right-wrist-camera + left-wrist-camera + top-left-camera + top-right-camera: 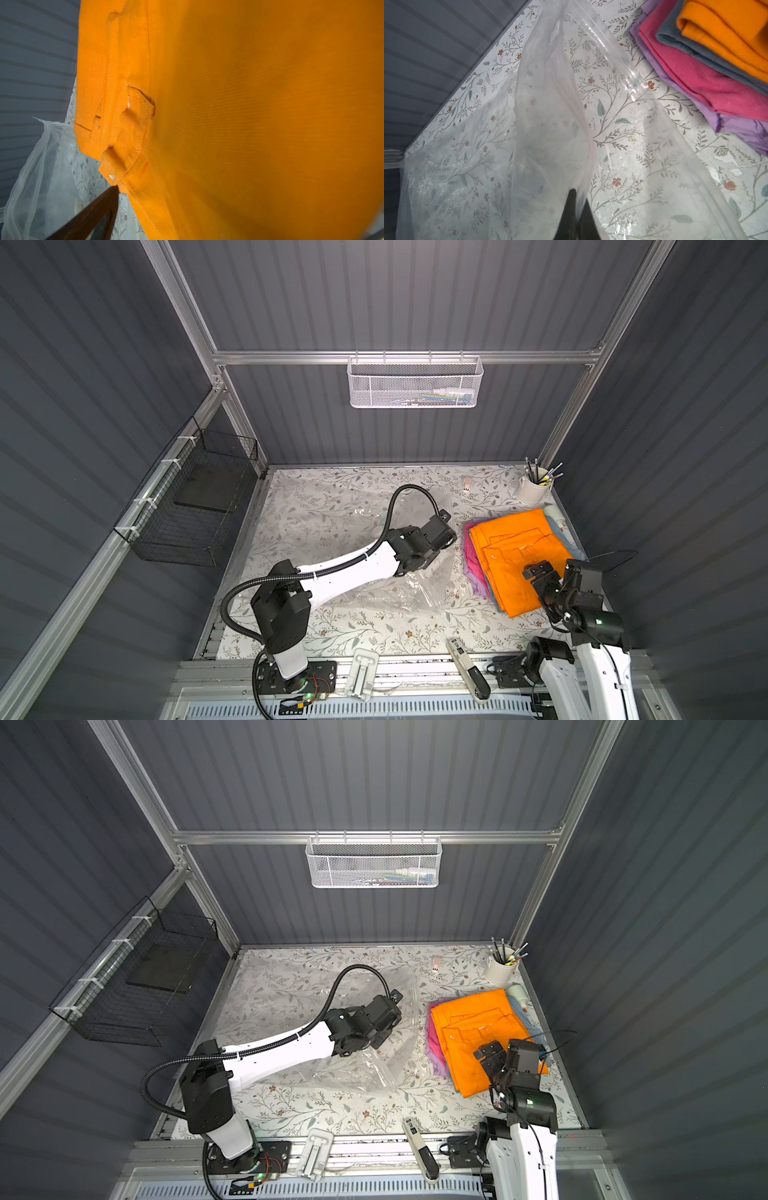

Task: Take the trousers out of the vacuum bag
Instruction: Place the trousers at the center of the board, then adjust the vacuum bag at the center of the board.

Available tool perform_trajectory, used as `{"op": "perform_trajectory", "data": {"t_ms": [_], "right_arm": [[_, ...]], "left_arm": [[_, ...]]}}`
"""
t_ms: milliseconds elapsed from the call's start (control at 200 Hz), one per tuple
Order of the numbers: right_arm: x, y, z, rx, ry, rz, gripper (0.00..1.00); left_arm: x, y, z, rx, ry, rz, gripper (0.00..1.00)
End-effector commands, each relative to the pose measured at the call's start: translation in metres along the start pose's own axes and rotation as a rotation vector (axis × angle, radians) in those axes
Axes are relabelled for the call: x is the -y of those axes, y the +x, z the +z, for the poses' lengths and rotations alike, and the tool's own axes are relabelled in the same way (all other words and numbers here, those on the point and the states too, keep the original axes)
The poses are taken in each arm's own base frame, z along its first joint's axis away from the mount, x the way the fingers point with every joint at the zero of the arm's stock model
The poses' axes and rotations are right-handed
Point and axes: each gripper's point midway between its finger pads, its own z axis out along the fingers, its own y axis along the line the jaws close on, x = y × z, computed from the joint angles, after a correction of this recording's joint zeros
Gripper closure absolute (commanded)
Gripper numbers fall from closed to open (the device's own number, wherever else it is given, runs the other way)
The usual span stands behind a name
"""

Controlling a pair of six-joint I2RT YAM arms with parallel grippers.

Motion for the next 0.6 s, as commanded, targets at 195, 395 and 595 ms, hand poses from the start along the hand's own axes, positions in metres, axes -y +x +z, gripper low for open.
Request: {"op": "perform_trajectory", "data": {"t_ms": [195, 395, 595], "right_arm": [[-0.003, -0.008, -0.029, -0.010, 0.067, 0.047, 0.01], [-0.004, -0.011, -0.048, 0.009, 0.077, 0.080, 0.01], [-0.008, -0.012, -0.063, 0.021, 0.052, 0.088, 0.01]], "left_arm": [[0.003, 0.000, 0.007, -0.011, 0.011, 0.006, 1.00], [0.006, -0.003, 0.009, -0.007, 0.017, 0.011, 1.00], [0.008, -0.005, 0.011, -0.003, 0.024, 0.015, 1.00]]}}
